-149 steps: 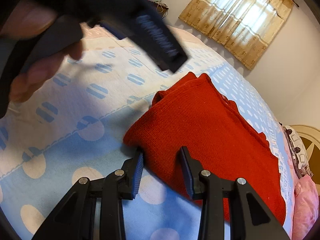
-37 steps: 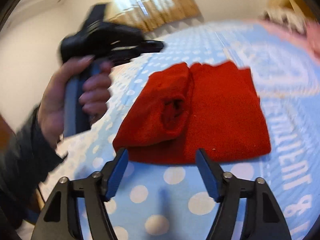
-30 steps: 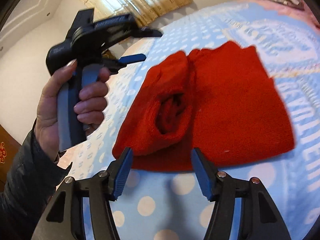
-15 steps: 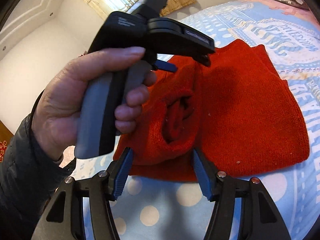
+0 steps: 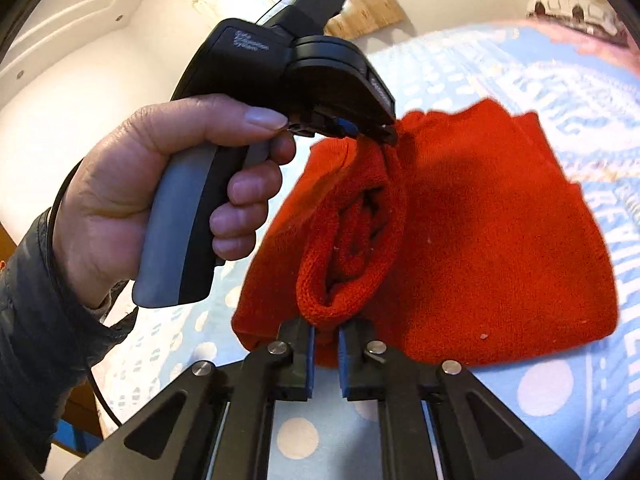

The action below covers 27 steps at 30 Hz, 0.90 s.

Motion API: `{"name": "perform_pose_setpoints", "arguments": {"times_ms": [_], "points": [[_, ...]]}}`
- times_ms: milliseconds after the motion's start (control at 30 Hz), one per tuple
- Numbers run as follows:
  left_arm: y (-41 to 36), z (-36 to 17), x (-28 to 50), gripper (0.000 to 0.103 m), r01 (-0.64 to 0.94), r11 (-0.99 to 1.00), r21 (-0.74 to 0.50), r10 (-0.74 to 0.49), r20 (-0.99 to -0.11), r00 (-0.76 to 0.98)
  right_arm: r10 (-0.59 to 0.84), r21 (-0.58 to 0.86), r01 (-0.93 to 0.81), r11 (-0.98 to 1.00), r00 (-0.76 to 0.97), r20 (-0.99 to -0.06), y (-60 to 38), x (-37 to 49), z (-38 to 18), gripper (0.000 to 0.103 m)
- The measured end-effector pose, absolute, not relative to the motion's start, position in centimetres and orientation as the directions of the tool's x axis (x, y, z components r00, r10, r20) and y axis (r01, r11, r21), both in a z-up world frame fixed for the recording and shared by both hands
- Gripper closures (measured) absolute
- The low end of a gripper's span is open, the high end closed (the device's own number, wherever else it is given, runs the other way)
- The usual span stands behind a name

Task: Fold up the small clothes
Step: 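Grasp the folded sweater's edge again with the right tool while the left tool grasps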

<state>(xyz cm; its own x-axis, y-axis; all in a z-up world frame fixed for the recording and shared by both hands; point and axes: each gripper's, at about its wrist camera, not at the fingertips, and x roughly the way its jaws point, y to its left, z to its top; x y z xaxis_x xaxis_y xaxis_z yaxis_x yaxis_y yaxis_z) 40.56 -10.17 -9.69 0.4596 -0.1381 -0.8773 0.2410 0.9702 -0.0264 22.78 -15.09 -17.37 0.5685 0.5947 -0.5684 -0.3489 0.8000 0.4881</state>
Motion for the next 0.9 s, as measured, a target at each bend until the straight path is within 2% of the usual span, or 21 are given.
{"name": "perform_pose_setpoints", "arguments": {"times_ms": [467,900], "points": [[-12.1,-5.4,39.9,0.094,0.290,0.944,-0.154,-0.292,-0.796,0.530,0.537,0.486,-0.292,0.824,0.678,-0.503,-18.6,19.3,-15.0,0.096],[-15.9,-6.1,40.3,0.094,0.324,0.927,-0.188,-0.340,-0.784,0.519,0.478,0.510,-0.190,0.839,0.704,-0.525,-22.6,17.3,-13.7,0.096]]}}
